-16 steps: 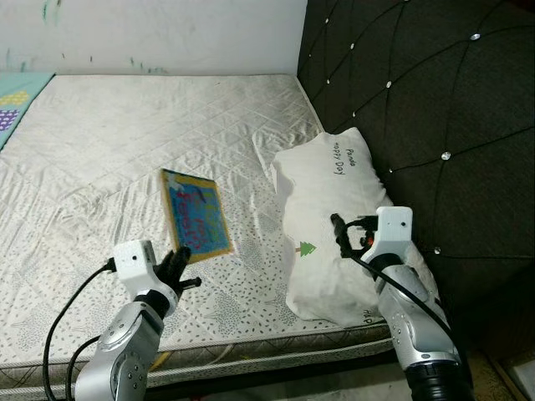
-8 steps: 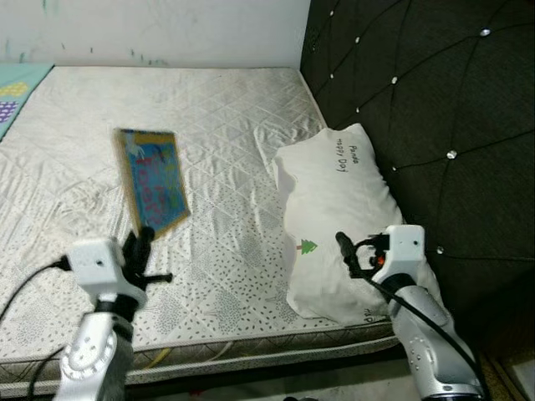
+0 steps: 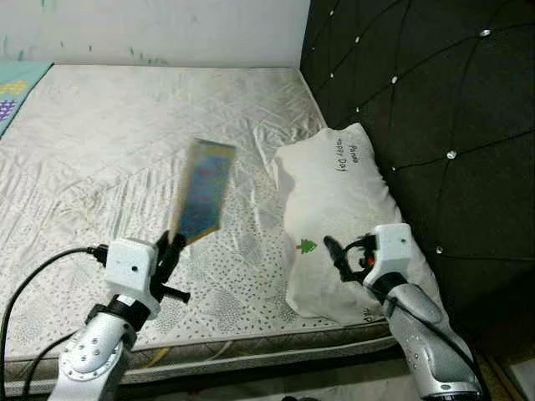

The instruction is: Clean up the room

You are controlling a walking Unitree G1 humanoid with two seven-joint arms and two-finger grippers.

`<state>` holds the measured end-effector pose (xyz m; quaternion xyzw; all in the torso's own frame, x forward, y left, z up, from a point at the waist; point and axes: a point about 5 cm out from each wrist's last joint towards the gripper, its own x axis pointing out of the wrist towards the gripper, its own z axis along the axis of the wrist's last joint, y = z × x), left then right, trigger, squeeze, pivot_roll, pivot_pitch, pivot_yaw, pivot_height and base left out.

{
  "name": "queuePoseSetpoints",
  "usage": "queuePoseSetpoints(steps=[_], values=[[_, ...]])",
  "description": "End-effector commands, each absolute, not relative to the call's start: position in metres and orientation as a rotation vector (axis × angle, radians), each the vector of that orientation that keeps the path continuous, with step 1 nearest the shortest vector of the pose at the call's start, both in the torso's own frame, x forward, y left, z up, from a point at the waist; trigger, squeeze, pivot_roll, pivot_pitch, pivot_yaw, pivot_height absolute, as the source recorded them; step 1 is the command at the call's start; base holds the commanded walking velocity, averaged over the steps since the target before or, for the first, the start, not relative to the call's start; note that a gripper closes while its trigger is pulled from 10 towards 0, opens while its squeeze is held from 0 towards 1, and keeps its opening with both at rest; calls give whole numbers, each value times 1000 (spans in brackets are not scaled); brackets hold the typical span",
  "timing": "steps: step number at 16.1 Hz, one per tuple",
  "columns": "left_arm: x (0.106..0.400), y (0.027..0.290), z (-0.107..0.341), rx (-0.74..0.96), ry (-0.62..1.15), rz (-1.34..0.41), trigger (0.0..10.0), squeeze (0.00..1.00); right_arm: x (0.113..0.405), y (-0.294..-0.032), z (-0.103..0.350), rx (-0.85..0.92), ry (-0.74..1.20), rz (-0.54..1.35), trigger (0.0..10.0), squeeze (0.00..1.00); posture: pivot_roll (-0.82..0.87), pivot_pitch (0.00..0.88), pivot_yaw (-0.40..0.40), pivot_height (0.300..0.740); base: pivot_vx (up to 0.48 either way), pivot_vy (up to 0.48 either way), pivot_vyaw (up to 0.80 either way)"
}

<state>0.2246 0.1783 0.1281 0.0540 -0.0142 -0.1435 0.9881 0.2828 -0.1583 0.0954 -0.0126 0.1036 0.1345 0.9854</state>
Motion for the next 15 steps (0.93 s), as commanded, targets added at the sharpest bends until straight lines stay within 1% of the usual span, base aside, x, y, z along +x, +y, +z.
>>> queuePoseSetpoints(steps=[1, 2, 3, 5, 6, 7, 8, 9, 10, 11, 12, 14, 15], values=[[227, 176, 135, 110, -90, -282, 10000, 0, 285, -155, 102, -76, 153, 288, 10000, 0, 63, 107, -44, 740, 0, 0, 0], [228, 174, 132, 74, -102, -219, 10000, 0, 292, -154, 110, -86, 88, 262, 10000, 0, 58, 95, -33, 740, 0, 0, 0], [227, 173, 131, 62, -107, -199, 10000, 0, 295, -152, 114, -83, 52, 271, 10000, 0, 59, 84, -28, 740, 0, 0, 0], [222, 175, 124, 54, -111, -113, 10000, 0, 299, -140, 117, 8, 44, 346, 10000, 0, 79, 53, -40, 740, 0, 0, 0], [218, 185, 118, 32, -101, -29, 10000, 0, 298, -134, 112, 15, 29, 335, 10000, 0, 118, 25, -65, 740, 0, 0, 0], [218, 187, 115, 21, -93, -7, 10000, 0, 297, -133, 109, 14, 25, 336, 10000, 0, 123, 19, -68, 740, 0, 0, 0], [217, 197, 106, 18, -89, 69, 10000, 0, 293, -132, 93, -1, 25, 281, 10000, 0, 150, 0, -84, 740, 0, 0, 0], [222, 201, 106, 11, -101, 102, 10000, 0, 292, -131, 86, -27, 31, 231, 10000, 0, 163, 0, -95, 740, 0, 0, 800], [224, 203, 106, 3, -106, 116, 10000, 0, 293, -132, 84, -45, 32, 204, 10000, 0, 166, 0, -94, 740, 0, 0, 800], [231, 204, 108, 2, -129, 120, 10000, 0, 300, -134, 84, -7, 31, 167, 10000, 0, 161, 0, -113, 740, 0, 0, 600], [236, 204, 108, -2, -136, 119, 10000, 0, 304, -135, 82, 5, 42, 166, 10000, 0, 160, 0, -130, 740, 0, 0, 0], [243, 202, 112, 13, -154, 96, 10000, 0, 309, -136, 82, -40, 52, 212, 10000, 0, 151, 0, -147, 740, 0, 0, 0], [242, 205, 110, 6, -154, 114, 10000, 0, 312, -140, 80, -63, 59, 217, 10000, 0, 131, 0, -151, 740, 0, 0, 0]])
